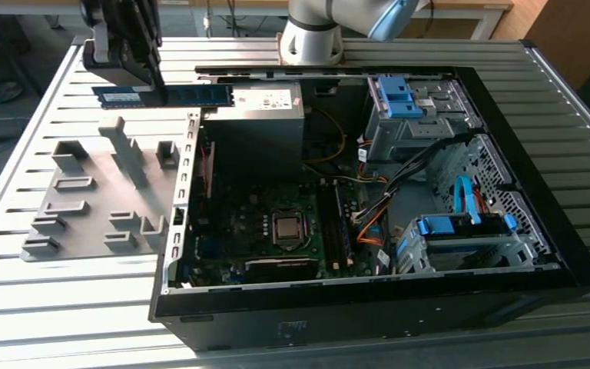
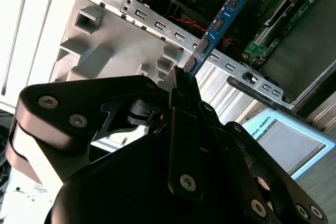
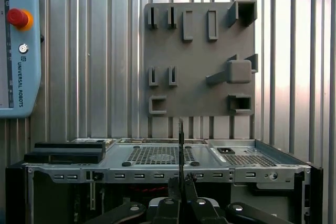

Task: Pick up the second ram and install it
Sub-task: 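Pick up the second ram and move it above second insertion slot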

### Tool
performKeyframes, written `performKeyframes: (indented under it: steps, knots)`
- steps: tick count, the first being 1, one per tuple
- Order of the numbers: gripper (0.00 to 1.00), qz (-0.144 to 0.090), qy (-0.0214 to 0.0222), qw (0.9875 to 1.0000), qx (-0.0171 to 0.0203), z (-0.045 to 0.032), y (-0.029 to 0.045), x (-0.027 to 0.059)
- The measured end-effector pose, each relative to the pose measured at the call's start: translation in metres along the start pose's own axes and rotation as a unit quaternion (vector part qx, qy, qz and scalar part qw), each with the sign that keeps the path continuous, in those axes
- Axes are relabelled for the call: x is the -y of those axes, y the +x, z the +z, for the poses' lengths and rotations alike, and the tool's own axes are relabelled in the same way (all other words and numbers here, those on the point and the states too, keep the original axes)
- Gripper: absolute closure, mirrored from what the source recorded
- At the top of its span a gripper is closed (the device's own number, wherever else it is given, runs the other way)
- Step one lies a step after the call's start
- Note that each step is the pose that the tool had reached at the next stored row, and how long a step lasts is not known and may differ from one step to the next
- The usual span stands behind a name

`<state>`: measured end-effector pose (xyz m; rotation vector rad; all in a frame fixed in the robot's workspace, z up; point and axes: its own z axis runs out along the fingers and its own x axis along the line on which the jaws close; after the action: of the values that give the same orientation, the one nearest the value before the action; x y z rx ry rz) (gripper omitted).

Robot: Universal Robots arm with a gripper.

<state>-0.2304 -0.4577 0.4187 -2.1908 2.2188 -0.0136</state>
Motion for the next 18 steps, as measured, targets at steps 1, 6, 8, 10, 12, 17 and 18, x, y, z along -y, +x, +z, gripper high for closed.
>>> performKeyframes:
  steps: [1,6,8,10,12,17,18]
  knots:
    - [0.86,0.0,0.0,1.0,0.0,0.0001,0.0,0.0016]
    - [0.86,0.0,0.0,1.0,0.0,0.0003,-0.0001,0.0102]
    - [0.86,0.0,0.0,1.0,0.0,0.0004,-0.0002,0.015]
    - [0.86,0.0,0.0,1.0,0.0,0.0007,-0.0003,0.0218]
    - [0.86,0.0,0.0,1.0,0.0,0.001,-0.0004,0.029]
    - [0.86,0.0,0.0,1.0,0.0,0.0018,-0.0006,0.0469]
    - [0.86,0.0,0.0,1.0,0.0,0.002,-0.0006,0.0507]
